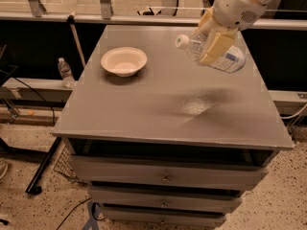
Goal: Place blue plastic bottle upright
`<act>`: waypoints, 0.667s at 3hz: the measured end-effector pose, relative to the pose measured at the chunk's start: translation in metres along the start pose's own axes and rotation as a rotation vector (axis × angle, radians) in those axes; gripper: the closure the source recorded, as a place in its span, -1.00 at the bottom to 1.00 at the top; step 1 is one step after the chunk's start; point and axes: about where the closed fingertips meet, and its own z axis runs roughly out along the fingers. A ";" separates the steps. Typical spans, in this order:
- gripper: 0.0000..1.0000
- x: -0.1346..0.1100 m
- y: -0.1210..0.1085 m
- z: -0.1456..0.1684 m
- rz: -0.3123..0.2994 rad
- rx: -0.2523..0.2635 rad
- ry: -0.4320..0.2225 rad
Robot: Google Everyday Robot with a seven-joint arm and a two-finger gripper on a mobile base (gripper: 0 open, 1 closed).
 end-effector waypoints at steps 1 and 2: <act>1.00 -0.008 -0.008 -0.010 0.111 0.092 -0.100; 1.00 -0.012 -0.014 -0.018 0.187 0.134 -0.198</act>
Offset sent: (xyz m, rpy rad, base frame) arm 0.0070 -0.0015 0.0414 0.4089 -0.0170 -0.2229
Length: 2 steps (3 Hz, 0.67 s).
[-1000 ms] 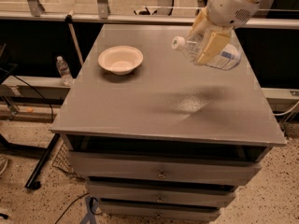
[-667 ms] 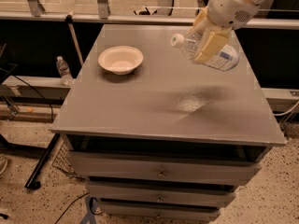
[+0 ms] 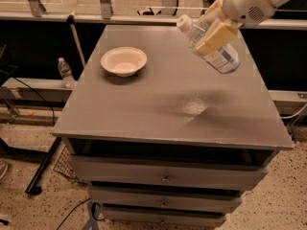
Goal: Place blue plastic bottle upright
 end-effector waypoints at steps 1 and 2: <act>1.00 0.000 -0.006 -0.001 0.083 0.023 -0.116; 1.00 0.004 -0.012 0.002 0.153 0.037 -0.238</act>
Offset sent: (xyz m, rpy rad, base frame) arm 0.0244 -0.0156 -0.0038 0.4802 0.0450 -0.0896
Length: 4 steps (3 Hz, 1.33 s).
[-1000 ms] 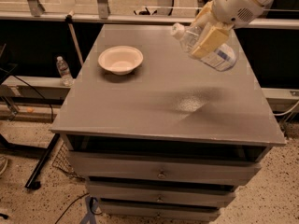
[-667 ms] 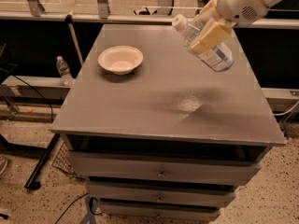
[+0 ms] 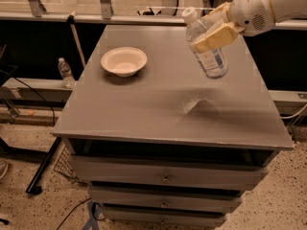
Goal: Place blue plastic bottle upright
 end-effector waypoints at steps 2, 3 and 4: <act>1.00 0.017 -0.018 0.011 0.094 0.047 -0.245; 1.00 0.023 -0.024 0.015 0.123 0.066 -0.312; 1.00 0.032 -0.029 0.022 0.167 0.071 -0.379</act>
Offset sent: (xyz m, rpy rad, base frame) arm 0.0317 -0.0178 -0.0206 0.3768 -0.0496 -0.0586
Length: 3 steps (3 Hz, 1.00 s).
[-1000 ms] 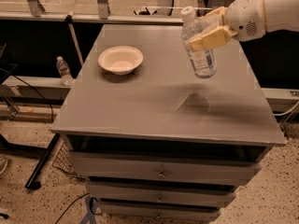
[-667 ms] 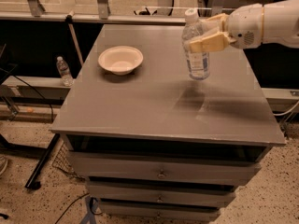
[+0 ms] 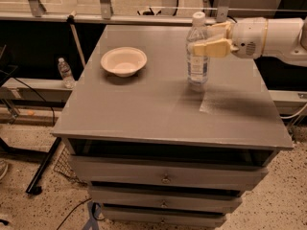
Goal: Place blue plastic bottle upright
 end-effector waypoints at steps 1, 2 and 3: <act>1.00 0.000 0.000 0.000 0.000 0.000 0.000; 1.00 0.000 0.000 0.001 0.010 0.002 -0.018; 1.00 0.000 -0.002 0.000 0.027 0.014 -0.047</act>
Offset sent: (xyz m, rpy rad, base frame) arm 0.0014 -0.0048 0.0004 0.0473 0.0012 -0.0154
